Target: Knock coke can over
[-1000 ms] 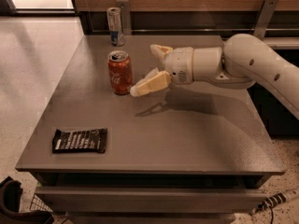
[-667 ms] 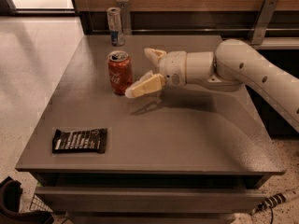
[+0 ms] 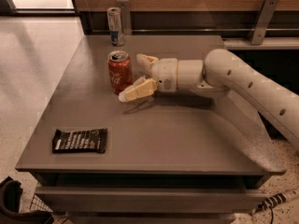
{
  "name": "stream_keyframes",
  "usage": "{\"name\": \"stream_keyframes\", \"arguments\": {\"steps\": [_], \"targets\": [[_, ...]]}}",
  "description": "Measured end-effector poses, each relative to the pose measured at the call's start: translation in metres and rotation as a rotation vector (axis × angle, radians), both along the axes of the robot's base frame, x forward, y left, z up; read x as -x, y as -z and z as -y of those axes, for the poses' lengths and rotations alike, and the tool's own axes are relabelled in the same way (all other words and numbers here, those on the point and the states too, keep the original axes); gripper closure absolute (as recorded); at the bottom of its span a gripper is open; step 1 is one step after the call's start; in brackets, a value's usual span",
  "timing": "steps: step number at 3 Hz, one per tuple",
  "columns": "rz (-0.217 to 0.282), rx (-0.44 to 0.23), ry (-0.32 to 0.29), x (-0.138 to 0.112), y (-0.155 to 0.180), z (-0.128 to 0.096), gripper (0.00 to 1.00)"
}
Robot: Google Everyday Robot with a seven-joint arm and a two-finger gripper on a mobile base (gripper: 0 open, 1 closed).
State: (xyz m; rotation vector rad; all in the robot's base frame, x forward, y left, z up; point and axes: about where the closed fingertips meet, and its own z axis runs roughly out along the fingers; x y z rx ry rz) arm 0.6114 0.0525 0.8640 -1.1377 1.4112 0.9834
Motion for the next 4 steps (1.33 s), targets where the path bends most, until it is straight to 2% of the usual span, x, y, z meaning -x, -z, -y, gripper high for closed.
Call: {"name": "stream_keyframes", "arguments": {"steps": [1, 4], "targets": [[0.008, -0.013, -0.022, -0.0041, -0.0011, -0.0109, 0.13], [0.009, -0.015, -0.036, -0.0020, -0.0023, -0.0191, 0.82]]}}
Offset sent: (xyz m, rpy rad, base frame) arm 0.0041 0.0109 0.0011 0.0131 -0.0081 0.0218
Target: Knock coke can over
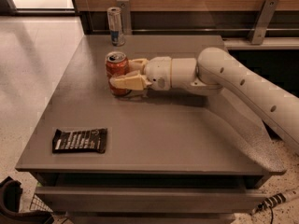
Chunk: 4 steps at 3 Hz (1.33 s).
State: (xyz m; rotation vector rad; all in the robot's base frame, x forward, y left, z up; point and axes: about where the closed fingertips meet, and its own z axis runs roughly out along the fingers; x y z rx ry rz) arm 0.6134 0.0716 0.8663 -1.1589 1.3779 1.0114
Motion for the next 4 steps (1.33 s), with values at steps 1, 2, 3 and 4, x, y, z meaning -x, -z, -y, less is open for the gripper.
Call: {"name": "stream_keyframes", "arguments": {"steps": [1, 2, 3, 4], "targets": [[0.000, 0.000, -0.005, 0.001, 0.000, -0.003, 1.00], [-0.001, 0.013, -0.008, 0.002, -0.002, -0.004, 1.00], [-0.004, 0.080, -0.010, 0.002, -0.010, -0.004, 1.00], [-0.015, 0.213, -0.015, 0.002, -0.023, -0.001, 1.00]]}}
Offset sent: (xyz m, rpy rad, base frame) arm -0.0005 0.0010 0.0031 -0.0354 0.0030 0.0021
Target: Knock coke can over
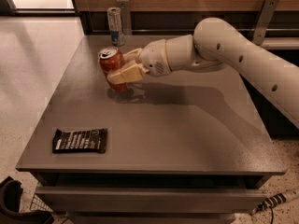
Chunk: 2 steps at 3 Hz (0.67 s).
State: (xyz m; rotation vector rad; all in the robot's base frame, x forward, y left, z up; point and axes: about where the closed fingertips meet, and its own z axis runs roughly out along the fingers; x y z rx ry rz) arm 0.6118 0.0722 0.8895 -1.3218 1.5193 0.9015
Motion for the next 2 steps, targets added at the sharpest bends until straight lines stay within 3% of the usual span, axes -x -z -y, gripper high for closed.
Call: {"name": "stream_keyframes", "arguments": {"steps": [2], "targets": [[-0.024, 0.253, -0.004, -0.0010, -0.0113, 0.0009, 1.00]]}}
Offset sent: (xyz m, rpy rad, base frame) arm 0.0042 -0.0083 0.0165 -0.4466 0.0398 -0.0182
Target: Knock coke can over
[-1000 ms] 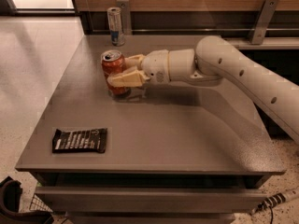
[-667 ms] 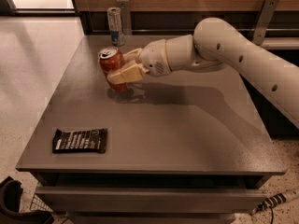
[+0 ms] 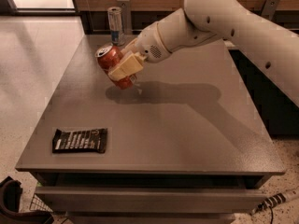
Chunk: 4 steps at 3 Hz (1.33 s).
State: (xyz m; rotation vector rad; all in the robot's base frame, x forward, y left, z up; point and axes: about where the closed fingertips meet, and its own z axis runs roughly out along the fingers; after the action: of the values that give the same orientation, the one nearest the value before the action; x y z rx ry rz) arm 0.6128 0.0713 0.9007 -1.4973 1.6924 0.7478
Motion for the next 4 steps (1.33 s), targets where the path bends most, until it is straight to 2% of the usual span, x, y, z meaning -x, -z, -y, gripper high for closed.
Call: {"name": "stream_keyframes", "arguments": {"steps": [2, 4], "targets": [[-0.001, 0.247, 0.058, -0.003, 0.004, 0.002, 1.00], [0.013, 0.440, 0.113, -0.005, 0.013, 0.005, 1.00]]}}
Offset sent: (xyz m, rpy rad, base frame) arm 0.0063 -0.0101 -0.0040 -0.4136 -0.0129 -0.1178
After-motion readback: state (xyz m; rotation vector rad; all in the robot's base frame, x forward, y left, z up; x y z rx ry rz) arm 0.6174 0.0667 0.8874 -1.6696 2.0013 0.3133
